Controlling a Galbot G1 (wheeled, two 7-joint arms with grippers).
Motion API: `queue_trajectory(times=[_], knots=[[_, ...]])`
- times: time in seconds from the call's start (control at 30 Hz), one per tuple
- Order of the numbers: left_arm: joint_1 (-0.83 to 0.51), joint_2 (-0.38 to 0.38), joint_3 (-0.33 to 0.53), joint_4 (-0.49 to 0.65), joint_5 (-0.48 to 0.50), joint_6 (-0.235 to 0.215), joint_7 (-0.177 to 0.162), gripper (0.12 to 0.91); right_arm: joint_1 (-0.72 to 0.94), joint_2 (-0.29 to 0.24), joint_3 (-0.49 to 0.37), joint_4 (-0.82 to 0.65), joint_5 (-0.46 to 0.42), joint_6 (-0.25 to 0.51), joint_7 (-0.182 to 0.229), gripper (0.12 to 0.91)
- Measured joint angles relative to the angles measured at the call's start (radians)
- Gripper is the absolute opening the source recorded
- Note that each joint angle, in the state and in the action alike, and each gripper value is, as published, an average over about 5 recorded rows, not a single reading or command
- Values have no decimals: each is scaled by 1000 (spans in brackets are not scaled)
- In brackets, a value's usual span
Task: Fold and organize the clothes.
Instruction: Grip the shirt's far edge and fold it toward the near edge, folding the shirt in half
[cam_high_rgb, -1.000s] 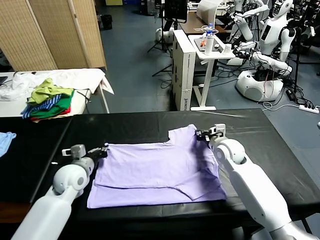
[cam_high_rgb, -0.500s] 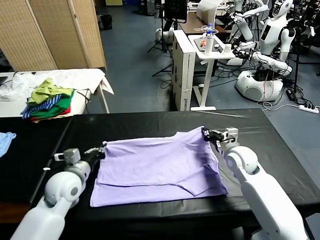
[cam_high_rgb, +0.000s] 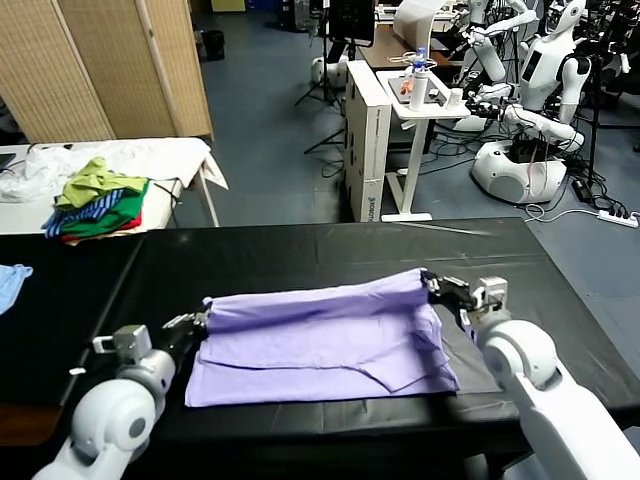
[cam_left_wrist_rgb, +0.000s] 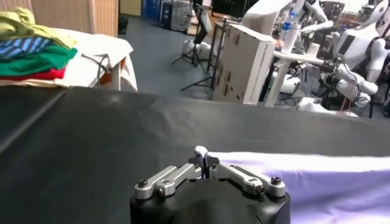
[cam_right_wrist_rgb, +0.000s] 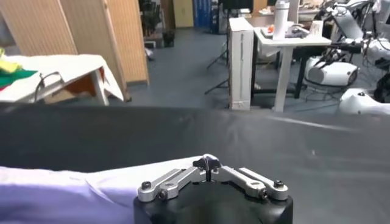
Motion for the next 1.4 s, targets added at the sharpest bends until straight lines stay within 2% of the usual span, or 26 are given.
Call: queue_trajectory(times=[0.27,0.6,1.17,1.27,1.37,1.4], knots=[[102,-32,-35,-43,39,-7,3,180,-73,-11,2,38,-50,-50,2,139],[195,-69,-34,-58,112,-31,6,180,-131,-12,0,50,-62,-68,-2,139],[250,-112,-29,-46,184,-57,7,186,-171,-11,5,77,-76,-79,-4,141],[255,-121,-26,-45,208,-57,5,269,-184,-11,18,91,-76,-79,-4,209],[265,-132,-27,-50,226,-59,1,445,-202,-11,36,111,-74,-79,-3,372],[270,-135,-28,-54,230,-59,0,502,-208,-11,43,119,-72,-79,-3,448]])
